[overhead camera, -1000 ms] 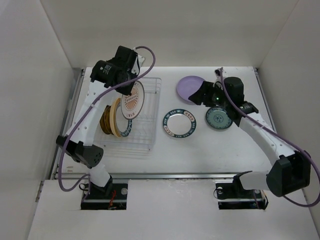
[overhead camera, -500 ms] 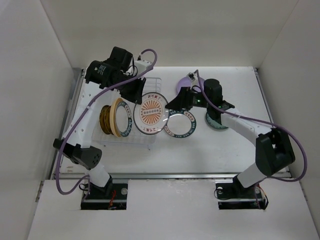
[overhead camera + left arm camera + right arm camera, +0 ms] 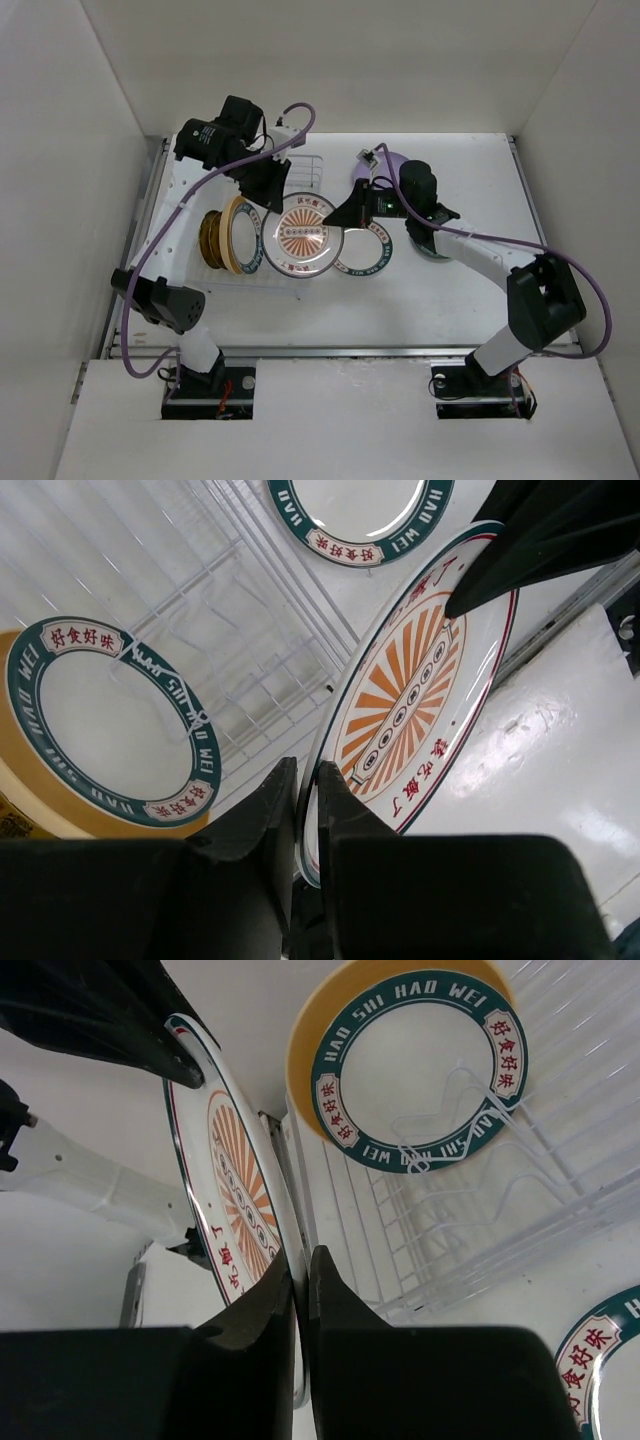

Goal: Unload the plates from the dish rack

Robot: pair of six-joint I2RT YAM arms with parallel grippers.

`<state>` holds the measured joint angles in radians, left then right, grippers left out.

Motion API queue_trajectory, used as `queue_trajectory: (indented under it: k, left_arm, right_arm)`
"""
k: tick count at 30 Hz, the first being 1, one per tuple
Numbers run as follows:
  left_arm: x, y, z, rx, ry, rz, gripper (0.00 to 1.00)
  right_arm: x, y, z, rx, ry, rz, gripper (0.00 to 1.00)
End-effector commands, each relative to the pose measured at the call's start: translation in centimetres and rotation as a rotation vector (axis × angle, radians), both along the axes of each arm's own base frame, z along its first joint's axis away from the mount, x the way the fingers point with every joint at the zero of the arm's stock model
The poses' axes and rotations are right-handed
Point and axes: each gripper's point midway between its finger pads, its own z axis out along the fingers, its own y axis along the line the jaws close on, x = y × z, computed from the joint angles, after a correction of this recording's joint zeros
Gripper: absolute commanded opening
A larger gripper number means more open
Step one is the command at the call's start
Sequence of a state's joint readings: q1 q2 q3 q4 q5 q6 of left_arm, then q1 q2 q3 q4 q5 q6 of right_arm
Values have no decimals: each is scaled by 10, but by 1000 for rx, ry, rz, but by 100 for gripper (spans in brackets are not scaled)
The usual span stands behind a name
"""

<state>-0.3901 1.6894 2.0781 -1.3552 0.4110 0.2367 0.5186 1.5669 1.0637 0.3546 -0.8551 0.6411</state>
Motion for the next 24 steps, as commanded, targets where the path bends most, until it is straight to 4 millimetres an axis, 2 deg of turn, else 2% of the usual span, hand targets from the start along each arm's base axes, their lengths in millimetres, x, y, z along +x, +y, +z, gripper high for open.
queue_trajectory:
  k: [1, 3, 4, 5, 6, 7, 8, 9, 10, 11, 12, 13, 15, 16, 17, 18, 19, 20, 22, 23, 24]
  left_arm:
    - [-19, -25, 10, -102, 34, -68, 0]
    - [-16, -25, 10, -98, 22, -64, 0]
    - [-16, -25, 10, -98, 22, -64, 7]
    - [-17, -25, 7, -94, 32, -64, 19]
    - [-16, -24, 7, -87, 28, -59, 37]
    - [-16, -24, 7, -87, 28, -59, 63]
    - [-15, -22, 6, -79, 25, -55, 100]
    - [-12, -18, 4, -55, 14, -41, 100]
    - [-7, -17, 8, -48, -9, -11, 100]
    - [-2, -13, 14, -37, -47, 17, 100]
    - [13, -1, 13, 30, -106, 82, 100]
    - [20, 9, 18, 63, -153, 138, 100]
    - [37, 30, 28, 132, -251, 266, 100]
    - [45, 52, 26, 237, -293, 339, 100]
    - [47, 61, 22, 284, -299, 363, 100]
    - [48, 67, 18, 324, -303, 370, 100]
    - [48, 71, 12, 354, -297, 359, 100]
    - [44, 73, -4, 389, -257, 336, 100]
    - [32, 72, -23, 421, -218, 275, 96]
    - [31, 70, -23, 431, -226, 259, 96]
    - [26, 72, -37, 472, -194, 243, 95]
  right_arm:
    - [12, 10, 20, 75, -32, -48, 0]
    - [8, 8, 17, 70, -24, -48, 0]
    - [6, 5, 24, 77, -25, -59, 0]
    - [4, 4, 22, 75, -21, -60, 0]
    - [2, 2, 18, 73, 0, -70, 0]
    - [-2, 0, 24, 82, -3, -70, 0]
    - [0, -5, 29, 93, 3, -82, 0]
    - [-2, -7, 29, 94, 14, -94, 0]
    - [6, -17, 24, 81, 48, -141, 0]
    - [7, -25, 31, 86, 55, -173, 0]
    - [13, -33, 30, 73, 74, -217, 0]
    - [28, -50, 21, 56, 111, -311, 0]
    - [33, -74, 18, 49, 162, -409, 0]
    - [42, -93, 14, 46, 182, -487, 0]
    - [48, -109, -5, 16, 231, -588, 0]
    - [47, -121, -1, 14, 225, -648, 0]
    - [47, -130, -8, -8, 242, -704, 0]
    - [56, -146, -15, -38, 251, -821, 0]
    - [50, -165, -50, -161, 336, -919, 0]
    - [52, -168, -51, -169, 326, -931, 0]
    - [48, -169, -64, -201, 358, -930, 0]
